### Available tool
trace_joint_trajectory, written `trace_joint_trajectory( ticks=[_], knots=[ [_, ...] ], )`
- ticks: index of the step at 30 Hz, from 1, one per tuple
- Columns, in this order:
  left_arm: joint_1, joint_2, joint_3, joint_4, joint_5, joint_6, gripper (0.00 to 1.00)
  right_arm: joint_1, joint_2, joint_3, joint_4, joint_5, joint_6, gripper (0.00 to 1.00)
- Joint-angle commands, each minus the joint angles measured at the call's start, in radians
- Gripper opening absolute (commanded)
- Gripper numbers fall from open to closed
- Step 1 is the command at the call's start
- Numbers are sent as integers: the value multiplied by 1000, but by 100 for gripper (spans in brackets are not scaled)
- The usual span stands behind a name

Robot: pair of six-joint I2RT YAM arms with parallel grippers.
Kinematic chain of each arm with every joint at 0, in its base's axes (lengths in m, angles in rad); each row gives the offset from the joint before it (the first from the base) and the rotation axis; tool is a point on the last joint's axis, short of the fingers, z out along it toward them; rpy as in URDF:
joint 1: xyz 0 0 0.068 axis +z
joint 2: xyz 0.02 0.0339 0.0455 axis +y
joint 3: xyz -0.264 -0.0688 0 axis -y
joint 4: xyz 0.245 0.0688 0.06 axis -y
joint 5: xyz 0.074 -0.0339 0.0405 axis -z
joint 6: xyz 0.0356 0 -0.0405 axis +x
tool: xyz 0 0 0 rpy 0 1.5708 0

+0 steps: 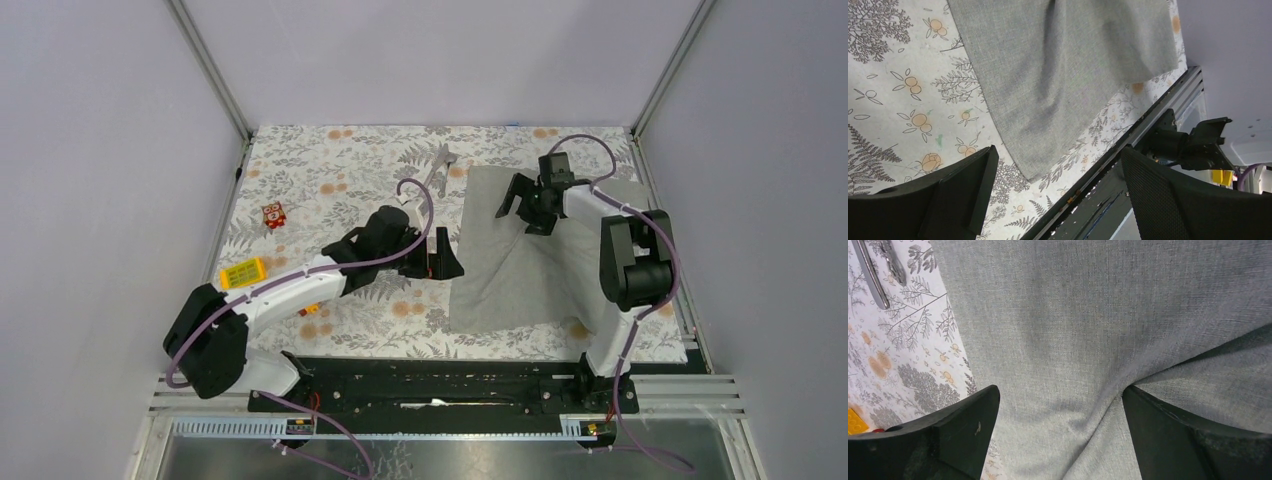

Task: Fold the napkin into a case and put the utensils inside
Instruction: Smooth out the crumpled napkin at the center of the board.

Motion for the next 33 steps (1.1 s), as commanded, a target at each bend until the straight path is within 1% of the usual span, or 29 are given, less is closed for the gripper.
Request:
trace_joint_trajectory(
  ticks=[1,4,6,10,12,14,16,18,21,24,27,30,33],
  knots=[
    [1,46,42,58,46,20,99,-33,-121,51,-136,90,-60,100],
    [1,71,55,74,86,19,99,-138,-282,-75,-175,132,-45,100],
    [1,83,61,83,113,19,99,-247,-417,-177,-197,190,-26,100],
    [2,91,77,84,156,23,99,-409,-687,-336,-296,411,56,100],
    [2,88,86,76,175,25,99,-487,-809,-426,-320,488,98,100],
    [1,74,88,66,194,24,99,-576,-909,-494,-353,508,151,99],
    [1,38,81,57,203,20,99,-652,-980,-548,-376,492,195,97],
    [1,-2,69,42,201,22,99,-720,-1010,-584,-391,450,230,96],
    [0,-61,57,5,188,28,99,-793,-993,-629,-391,378,251,95],
    [1,-117,42,-19,170,30,99,-804,-952,-654,-381,345,226,94],
    [2,-151,29,-30,164,28,99,-803,-903,-653,-408,395,227,94],
    [0,-166,19,-30,164,28,99,-803,-859,-631,-439,408,244,94],
    [0,-166,20,-30,170,28,99,-803,-839,-647,-392,420,252,93]
  ],
)
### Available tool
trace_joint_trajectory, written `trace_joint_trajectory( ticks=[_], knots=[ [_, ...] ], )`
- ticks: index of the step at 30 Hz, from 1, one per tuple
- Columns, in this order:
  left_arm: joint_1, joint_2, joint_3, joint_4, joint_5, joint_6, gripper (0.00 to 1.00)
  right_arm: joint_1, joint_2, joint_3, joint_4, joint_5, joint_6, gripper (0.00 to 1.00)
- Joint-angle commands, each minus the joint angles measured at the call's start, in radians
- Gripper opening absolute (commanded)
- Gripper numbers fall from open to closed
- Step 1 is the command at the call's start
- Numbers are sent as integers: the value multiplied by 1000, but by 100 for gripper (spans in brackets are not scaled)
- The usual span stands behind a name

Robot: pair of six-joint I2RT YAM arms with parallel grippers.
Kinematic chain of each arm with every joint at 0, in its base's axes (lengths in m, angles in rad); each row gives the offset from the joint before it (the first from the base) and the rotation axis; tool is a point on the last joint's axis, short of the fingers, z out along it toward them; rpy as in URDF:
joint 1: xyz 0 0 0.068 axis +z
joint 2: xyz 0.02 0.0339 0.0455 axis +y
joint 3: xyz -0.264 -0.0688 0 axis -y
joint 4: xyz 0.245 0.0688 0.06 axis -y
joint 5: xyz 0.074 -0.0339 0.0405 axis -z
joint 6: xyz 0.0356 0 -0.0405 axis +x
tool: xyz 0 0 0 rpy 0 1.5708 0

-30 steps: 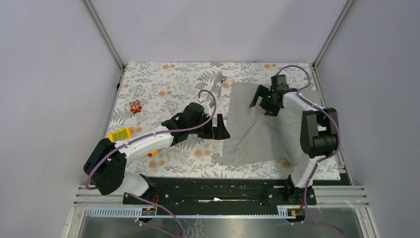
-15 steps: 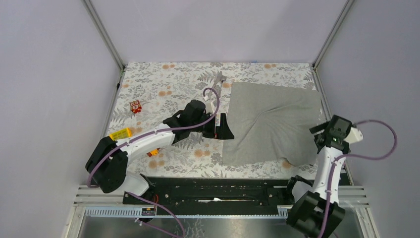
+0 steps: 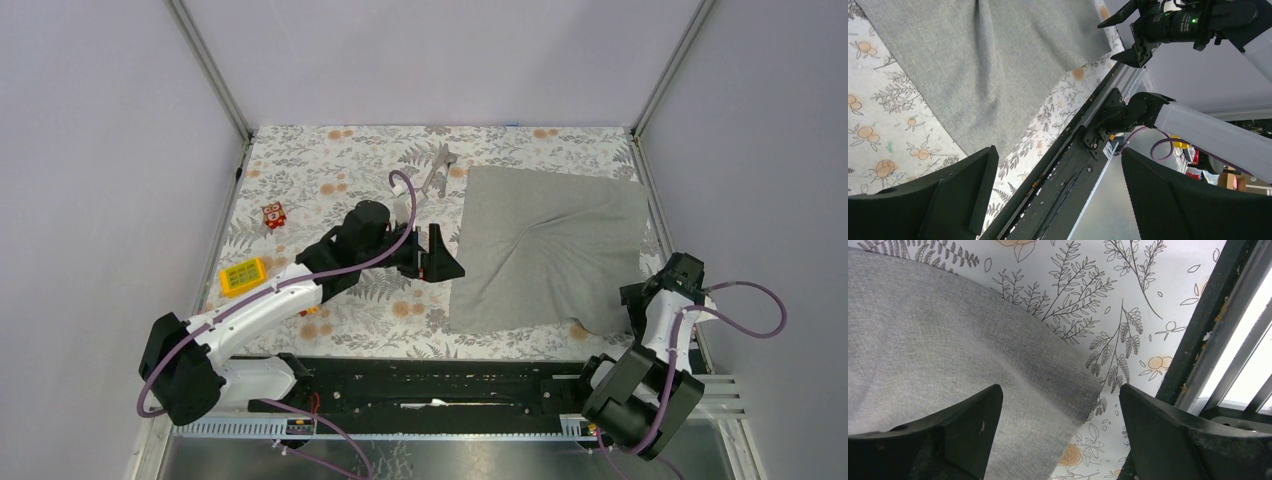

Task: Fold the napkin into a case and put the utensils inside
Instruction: Smooth out the crumpled napkin at the center of the board.

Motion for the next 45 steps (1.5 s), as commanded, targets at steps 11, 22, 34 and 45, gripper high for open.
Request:
trace_joint_trajectory(
  ticks=[11,22,34,45],
  knots=[
    [1,-16,25,-33,3,43,99,-2,-20,-67,157,35,-8,32],
    [1,-20,10,4,29,10,99,-1,-103,30,-112,326,145,17],
    [2,-63,-41,27,54,-31,99,-1,-204,68,-186,367,178,49],
    [2,-40,-42,33,25,-23,99,6,-22,129,286,-302,-242,72]
  ],
)
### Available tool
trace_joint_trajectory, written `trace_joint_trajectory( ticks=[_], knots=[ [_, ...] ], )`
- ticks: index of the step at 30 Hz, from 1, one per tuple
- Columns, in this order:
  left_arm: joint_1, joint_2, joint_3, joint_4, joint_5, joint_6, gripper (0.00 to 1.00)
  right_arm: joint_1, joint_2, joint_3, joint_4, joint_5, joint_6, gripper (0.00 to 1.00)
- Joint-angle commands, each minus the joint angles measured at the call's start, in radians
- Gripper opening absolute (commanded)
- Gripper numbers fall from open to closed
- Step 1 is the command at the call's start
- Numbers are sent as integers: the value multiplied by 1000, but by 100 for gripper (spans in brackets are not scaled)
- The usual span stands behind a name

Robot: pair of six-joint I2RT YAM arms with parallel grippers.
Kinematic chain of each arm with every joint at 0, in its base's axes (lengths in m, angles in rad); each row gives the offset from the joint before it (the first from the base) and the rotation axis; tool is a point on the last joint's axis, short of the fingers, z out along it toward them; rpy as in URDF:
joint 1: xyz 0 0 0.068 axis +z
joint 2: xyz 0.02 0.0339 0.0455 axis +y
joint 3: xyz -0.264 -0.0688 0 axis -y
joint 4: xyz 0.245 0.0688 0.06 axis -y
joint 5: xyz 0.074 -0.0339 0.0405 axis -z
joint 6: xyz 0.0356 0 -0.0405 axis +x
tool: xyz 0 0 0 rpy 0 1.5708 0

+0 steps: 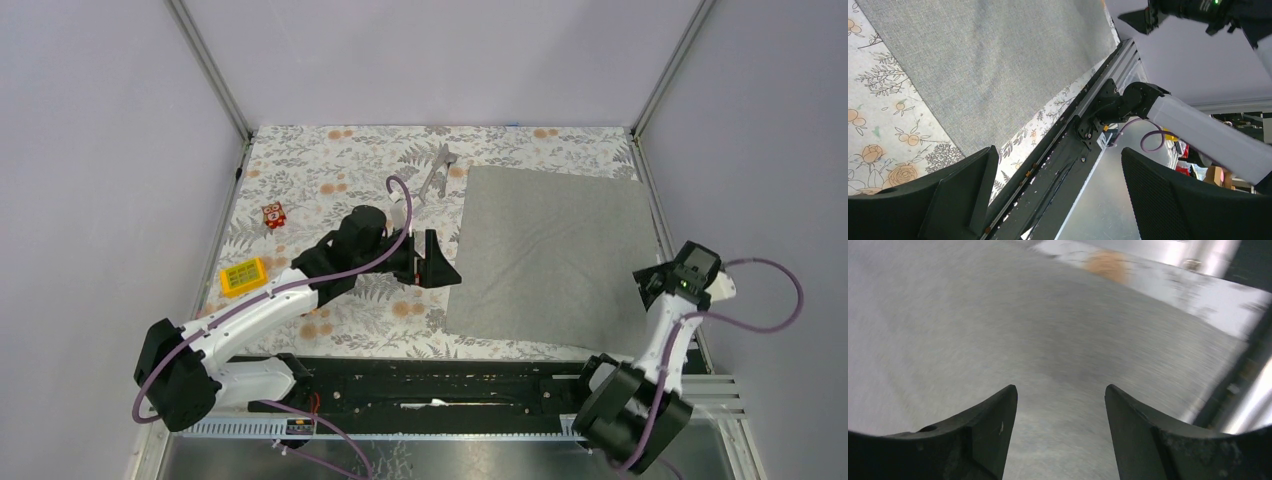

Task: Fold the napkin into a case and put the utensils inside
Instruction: Smooth out the crumpled napkin at the center of the board.

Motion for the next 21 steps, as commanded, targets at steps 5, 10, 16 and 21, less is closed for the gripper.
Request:
trace_joint_trajectory(
  ticks=[5,10,16,21],
  knots=[
    [2,64,9,81,-37,16,99,104,328,205,412,-513,-202,93],
    [0,122,17,116,-53,18,99,317,675,497,488,-616,-158,98],
    [5,155,62,57,-158,83,99,554,1013,812,498,-601,-45,98],
    [23,173,73,27,-220,118,99,668,1209,955,540,-589,26,96]
  ],
)
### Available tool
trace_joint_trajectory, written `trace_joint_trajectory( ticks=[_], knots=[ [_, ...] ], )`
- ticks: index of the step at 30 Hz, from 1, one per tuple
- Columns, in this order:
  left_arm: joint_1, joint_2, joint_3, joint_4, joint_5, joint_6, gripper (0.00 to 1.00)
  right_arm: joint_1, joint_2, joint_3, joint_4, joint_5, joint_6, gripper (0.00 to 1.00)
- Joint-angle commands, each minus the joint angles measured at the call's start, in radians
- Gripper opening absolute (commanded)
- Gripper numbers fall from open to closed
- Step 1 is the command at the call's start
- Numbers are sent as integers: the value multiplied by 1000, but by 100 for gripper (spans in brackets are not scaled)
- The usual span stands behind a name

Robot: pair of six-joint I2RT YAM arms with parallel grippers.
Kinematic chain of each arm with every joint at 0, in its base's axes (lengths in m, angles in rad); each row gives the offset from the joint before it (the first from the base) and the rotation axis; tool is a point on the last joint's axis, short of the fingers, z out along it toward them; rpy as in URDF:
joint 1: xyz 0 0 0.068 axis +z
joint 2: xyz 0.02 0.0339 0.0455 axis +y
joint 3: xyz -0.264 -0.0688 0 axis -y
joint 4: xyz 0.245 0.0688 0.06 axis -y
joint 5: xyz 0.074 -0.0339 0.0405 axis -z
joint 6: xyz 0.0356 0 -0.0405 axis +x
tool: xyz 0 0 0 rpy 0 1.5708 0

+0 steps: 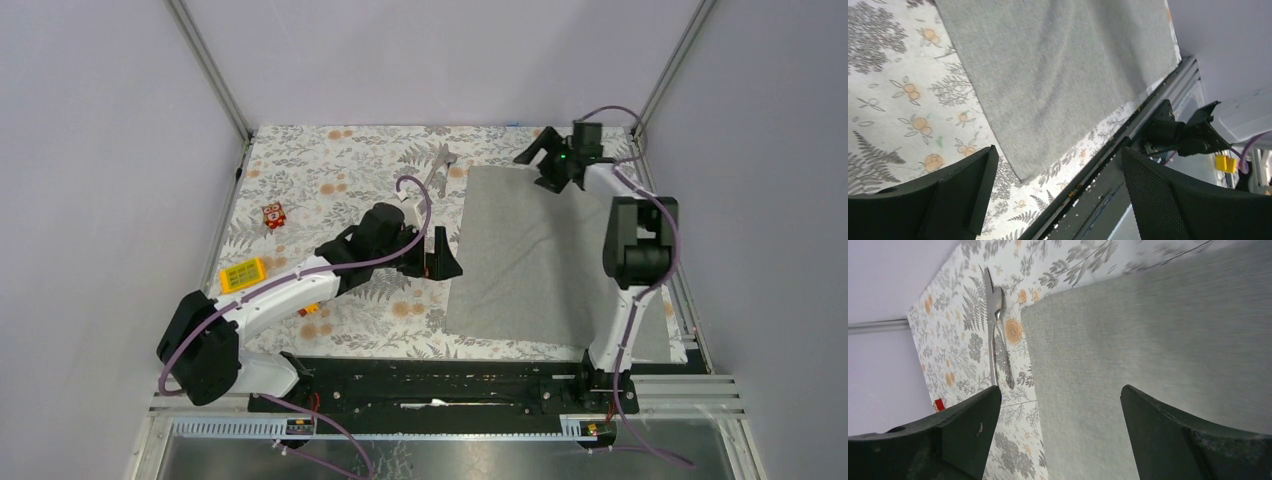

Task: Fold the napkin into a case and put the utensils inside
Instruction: Smooth out the crumpled napkin at the center of the board.

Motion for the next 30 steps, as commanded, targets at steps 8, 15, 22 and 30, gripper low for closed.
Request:
trace_joint_trajectory(
  ticks=[8,15,22,30],
  knots=[
    [34,68,76,5,-76,59,99,161,291,231,61,37,123,95],
    [46,99,66,48,-48,38,99,176,402,331,55,52,148,95],
    [75,105,70,56,-21,34,99,190,518,448,36,36,183,93],
    [98,104,66,48,8,38,99,220,503,585,-68,2,114,94]
  ],
)
